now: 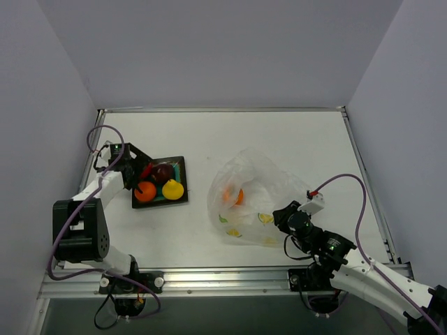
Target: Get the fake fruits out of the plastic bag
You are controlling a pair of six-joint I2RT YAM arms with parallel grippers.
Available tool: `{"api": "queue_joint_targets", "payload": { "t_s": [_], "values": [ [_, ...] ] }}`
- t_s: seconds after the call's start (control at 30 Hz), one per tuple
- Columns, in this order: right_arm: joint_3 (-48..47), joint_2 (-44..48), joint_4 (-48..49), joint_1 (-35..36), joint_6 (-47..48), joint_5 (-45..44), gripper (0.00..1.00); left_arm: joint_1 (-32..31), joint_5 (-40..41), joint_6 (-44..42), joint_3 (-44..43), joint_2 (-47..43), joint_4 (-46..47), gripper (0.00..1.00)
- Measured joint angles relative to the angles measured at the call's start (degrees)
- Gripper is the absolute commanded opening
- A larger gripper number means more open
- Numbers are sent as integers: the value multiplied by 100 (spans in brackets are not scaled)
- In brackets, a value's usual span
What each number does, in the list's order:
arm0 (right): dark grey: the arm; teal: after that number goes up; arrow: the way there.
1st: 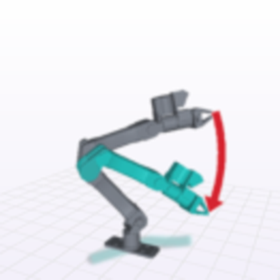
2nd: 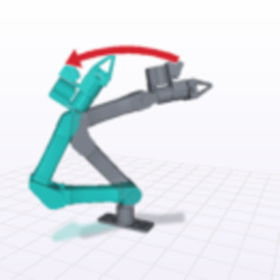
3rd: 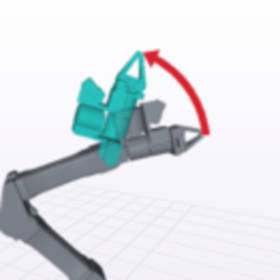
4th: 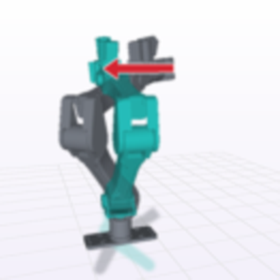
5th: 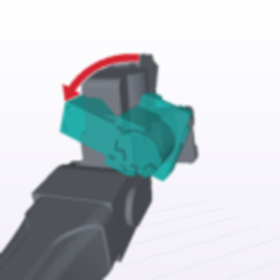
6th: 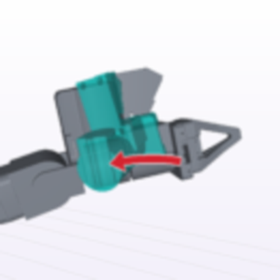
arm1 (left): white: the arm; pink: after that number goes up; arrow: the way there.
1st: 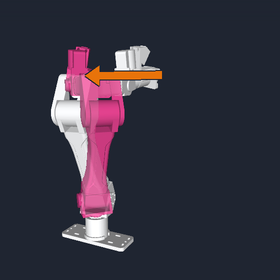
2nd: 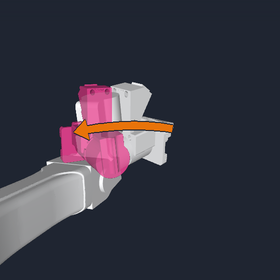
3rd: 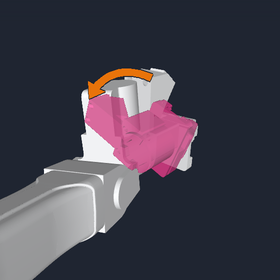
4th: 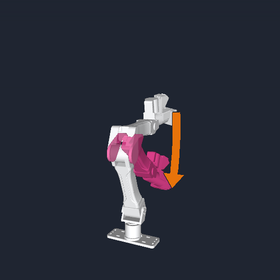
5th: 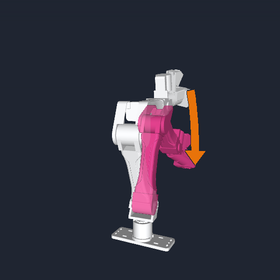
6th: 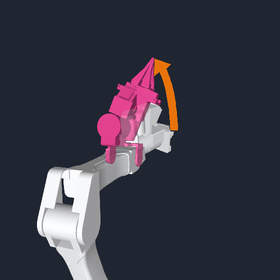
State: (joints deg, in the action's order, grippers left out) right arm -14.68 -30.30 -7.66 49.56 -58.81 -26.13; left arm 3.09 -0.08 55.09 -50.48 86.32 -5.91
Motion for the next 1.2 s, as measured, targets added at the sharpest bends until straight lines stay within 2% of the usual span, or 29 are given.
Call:
{"api": "queue_joint_targets", "payload": {
  "t_s": [0.13, 0.3, 0.37, 0.4, 0.43, 0.47, 0.53, 0.57, 0.6, 0.63, 0.67, 0.7, 0.77, 0.87, 1.0, 1.2],
  "values": [
    [0, -7, 0, 0, 0, 0, 18, -2, -11, 0, 61, -286, 28, 97],
    [0, -7, 2, 0, -2, -2, 17, -181, 114, -74, 107, -1080, 35, 97],
    [0, -13, 2, 0, -2, -2, 17, -463, 297, -122, 111, -1478, 37, 90],
    [0, -24, 4, 0, -2, -4, 18, -750, 411, -170, 118, -1709, 35, 87],
    [0, -39, 4, 0, -2, -4, 18, -1078, 564, -221, 120, -1891, 37, 76],
    [0, -61, 7, 0, -2, -9, 18, -1453, 702, -254, 120, -2052, 44, 71],
    [0, -118, 11, 0, 2, -42, 18, -2391, 1010, -396, 120, -2245, 68, 64],
    [0, -146, 11, 0, 4, -55, 18, -2957, 1244, -468, 118, -2269, 72, 54],
    [0, -170, 11, 0, 11, -63, 18, -3469, 1377, -529, 111, -2260, 76, 49],
    [0, -184, 11, 0, 11, -72, 18, -3939, 1497, -597, 105, -2203, 87, 45],
    [0, -186, 11, 0, 11, -87, 18, -4439, 1633, -691, 98, -2103, 87, 35],
    [0, -184, 13, 0, 11, -96, 18, -4878, 1722, -752, 76, -1982, 83, 31],
    [0, -184, 13, 0, 11, -122, 18, -5674, 1928, -914, -7, -1639, 81, 26],
    [0, -186, 15, 0, 11, -164, 18, -6369, 2129, -1097, -339, -994, 37, 21],
    [0, -190, 15, 0, 17, -195, 18, -6815, 2251, -1311, -874, -90, 107, 16],
    [0, -170, 15, 0, 15, -195, 17, -6887, 2319, -1648, -1672, 1058, -59, 16]
  ]
}}
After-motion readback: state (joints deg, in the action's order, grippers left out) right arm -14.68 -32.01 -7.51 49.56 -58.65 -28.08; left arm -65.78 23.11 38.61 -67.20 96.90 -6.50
